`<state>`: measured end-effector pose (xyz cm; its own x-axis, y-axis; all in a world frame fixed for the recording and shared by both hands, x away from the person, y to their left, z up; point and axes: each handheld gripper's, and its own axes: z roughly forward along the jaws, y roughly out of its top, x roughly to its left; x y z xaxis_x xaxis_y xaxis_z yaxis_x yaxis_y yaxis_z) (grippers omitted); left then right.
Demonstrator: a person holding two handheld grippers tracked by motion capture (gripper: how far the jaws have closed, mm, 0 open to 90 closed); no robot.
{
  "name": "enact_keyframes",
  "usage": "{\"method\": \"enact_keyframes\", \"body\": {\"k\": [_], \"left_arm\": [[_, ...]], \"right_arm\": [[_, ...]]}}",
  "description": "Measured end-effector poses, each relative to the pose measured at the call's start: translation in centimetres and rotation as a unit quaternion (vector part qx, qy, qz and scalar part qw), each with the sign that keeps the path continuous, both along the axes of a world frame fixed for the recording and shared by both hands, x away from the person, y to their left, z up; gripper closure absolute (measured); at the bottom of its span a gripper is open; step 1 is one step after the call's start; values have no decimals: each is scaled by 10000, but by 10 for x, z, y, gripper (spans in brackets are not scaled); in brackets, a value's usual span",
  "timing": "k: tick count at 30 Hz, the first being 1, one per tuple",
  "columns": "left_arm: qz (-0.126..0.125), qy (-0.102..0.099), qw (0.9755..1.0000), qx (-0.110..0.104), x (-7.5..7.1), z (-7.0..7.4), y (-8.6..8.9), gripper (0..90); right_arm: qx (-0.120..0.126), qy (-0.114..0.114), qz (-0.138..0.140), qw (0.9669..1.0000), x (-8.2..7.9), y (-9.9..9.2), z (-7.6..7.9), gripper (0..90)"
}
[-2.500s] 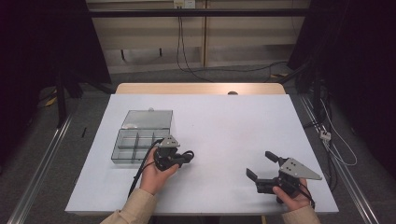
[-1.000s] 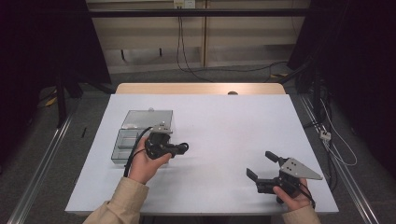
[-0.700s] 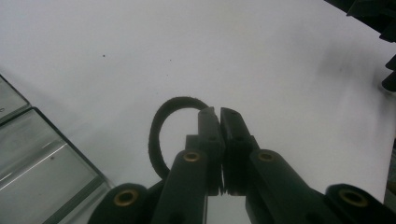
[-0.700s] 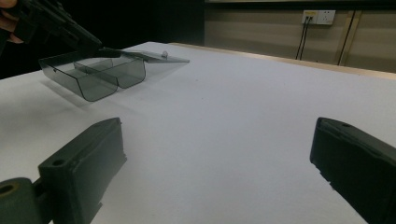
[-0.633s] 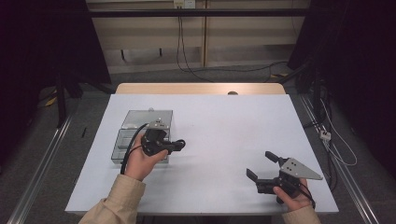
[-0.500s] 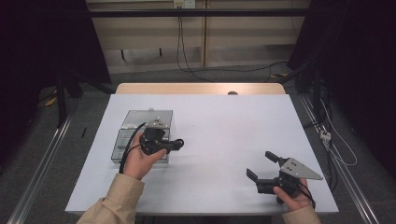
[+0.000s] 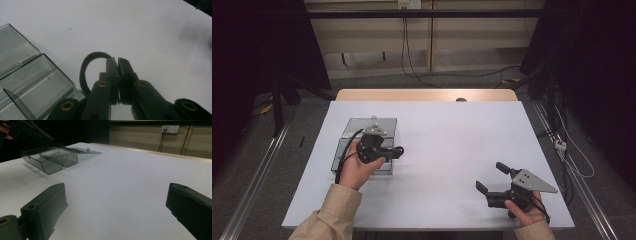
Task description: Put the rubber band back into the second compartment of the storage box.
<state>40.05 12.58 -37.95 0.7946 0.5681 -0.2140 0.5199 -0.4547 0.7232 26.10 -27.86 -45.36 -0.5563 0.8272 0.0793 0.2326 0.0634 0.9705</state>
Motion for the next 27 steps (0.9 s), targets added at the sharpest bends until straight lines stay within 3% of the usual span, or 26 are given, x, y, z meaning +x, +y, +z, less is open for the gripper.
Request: {"method": "enact_keyframes", "body": {"k": [27], "left_arm": [[253, -64, 9996, 142, 11, 1, 22, 882]], "right_arm": [[-6, -5, -12, 10000, 0, -1, 0, 26]]}}
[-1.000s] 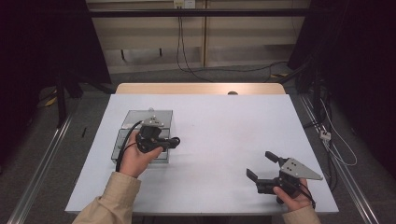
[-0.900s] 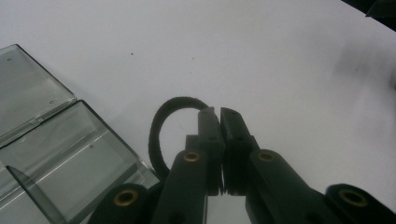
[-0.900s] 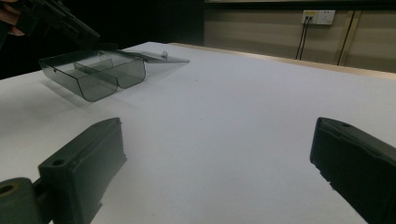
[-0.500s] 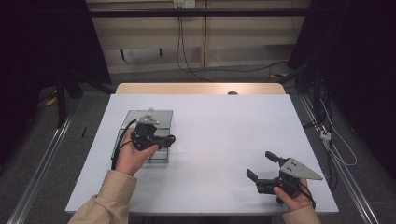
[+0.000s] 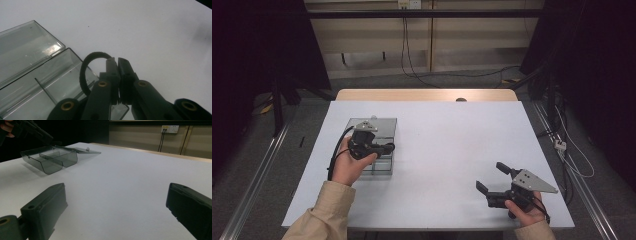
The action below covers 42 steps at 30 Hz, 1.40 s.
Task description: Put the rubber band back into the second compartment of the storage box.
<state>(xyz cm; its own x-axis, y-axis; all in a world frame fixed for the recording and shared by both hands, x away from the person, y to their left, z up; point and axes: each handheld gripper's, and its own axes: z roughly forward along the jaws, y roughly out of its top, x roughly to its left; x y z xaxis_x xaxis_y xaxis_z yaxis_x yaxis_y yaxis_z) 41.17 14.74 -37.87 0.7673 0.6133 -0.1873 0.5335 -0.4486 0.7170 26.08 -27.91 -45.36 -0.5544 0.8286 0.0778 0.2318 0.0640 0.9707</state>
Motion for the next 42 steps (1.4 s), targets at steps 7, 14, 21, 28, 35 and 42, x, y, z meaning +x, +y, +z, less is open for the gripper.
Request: {"method": "enact_keyframes", "body": {"k": [7, 14, 21, 28, 35, 42], "left_arm": [[94, 1, 10000, -21, 2, -1, 5, 882], [157, -4, 9999, -16, 4, -1, 10, 882], [203, -46, 9998, -19, 6, -1, 16, 882], [316, -60, 9995, -4, 10, -3, 22, 882], [396, -78, 9992, -26, 12, -5, 27, 882], [453, -100, 9989, -23, 14, -6, 30, 882]], "right_arm": [[-1, 1, -1, 10000, 0, 0, 0, 26], [-2, 4, 4, 10000, 0, 0, 0, 26], [-2, 5, 3, 10000, 0, 0, 0, 26], [2, 6, 4, 10000, 0, 0, 0, 26], [5, 7, 6, 10000, 0, 0, 0, 26], [9, 8, 4, 10000, 0, 0, 0, 26]]}}
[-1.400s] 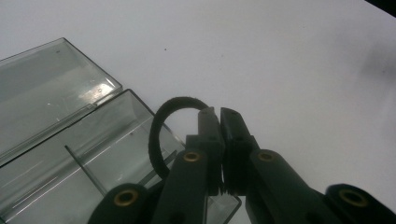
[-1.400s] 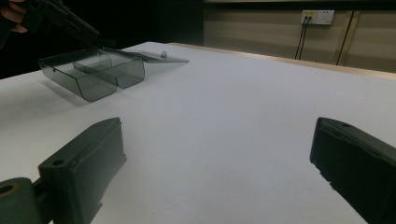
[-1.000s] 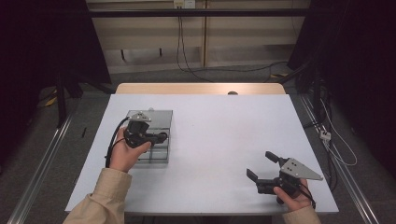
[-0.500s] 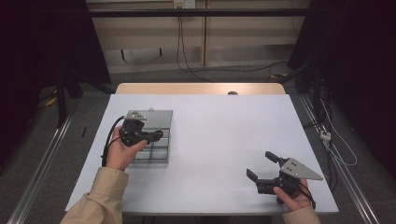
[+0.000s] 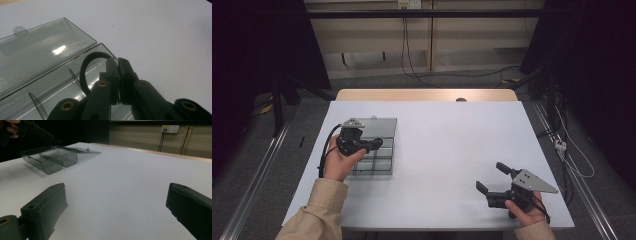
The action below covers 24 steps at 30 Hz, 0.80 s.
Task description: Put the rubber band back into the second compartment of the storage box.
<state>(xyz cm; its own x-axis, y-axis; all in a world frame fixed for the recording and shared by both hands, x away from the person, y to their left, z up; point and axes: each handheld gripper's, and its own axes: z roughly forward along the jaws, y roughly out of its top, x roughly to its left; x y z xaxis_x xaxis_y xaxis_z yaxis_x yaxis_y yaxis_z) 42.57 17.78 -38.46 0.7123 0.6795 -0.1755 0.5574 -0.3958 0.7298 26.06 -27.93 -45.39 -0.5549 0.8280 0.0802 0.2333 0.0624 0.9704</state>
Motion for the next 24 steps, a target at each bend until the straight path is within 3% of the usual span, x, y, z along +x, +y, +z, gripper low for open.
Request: {"method": "enact_keyframes", "body": {"k": [24], "left_arm": [[271, 5, 9996, -5, 8, -13, 13, 882]], "right_arm": [[0, 2, 7, 10000, 0, -1, 0, 26]]}}
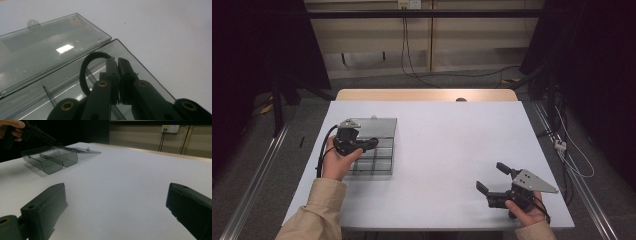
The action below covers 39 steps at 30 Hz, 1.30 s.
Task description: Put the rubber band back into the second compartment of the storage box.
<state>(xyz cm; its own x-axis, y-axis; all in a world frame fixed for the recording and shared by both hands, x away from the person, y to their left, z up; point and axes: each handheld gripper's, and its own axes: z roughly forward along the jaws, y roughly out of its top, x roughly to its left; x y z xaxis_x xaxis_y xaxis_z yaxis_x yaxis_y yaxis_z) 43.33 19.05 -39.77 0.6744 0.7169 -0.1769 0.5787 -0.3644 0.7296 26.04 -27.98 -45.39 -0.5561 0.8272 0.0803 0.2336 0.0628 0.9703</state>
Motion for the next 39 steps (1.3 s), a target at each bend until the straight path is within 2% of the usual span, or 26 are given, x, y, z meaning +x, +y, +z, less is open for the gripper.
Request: {"method": "enact_keyframes", "body": {"k": [10, 17, 26, 30, 34, 39], "left_arm": [[113, 32, 9999, -16, 1, -4, 5, 882], [151, 59, 9998, 82, 3, -7, 8, 882], [209, 56, 9997, 86, 4, -10, 7, 881], [274, 101, 9996, 66, 4, -16, 9, 880], [277, 131, 9994, 138, 5, -20, 12, 879], [318, 115, 9994, 84, 5, -21, 12, 878]], "right_arm": [[3, -4, 2, 10000, 0, 0, 0, 26], [12, -5, -3, 10000, 0, 0, 0, 26], [10, -20, -2, 10000, -1, 0, 1, 26], [19, -27, -10, 10000, -1, -1, 1, 26], [23, -26, -10, 10000, -1, -1, 1, 26], [23, -23, -8, 10000, -1, 0, 1, 26]]}}
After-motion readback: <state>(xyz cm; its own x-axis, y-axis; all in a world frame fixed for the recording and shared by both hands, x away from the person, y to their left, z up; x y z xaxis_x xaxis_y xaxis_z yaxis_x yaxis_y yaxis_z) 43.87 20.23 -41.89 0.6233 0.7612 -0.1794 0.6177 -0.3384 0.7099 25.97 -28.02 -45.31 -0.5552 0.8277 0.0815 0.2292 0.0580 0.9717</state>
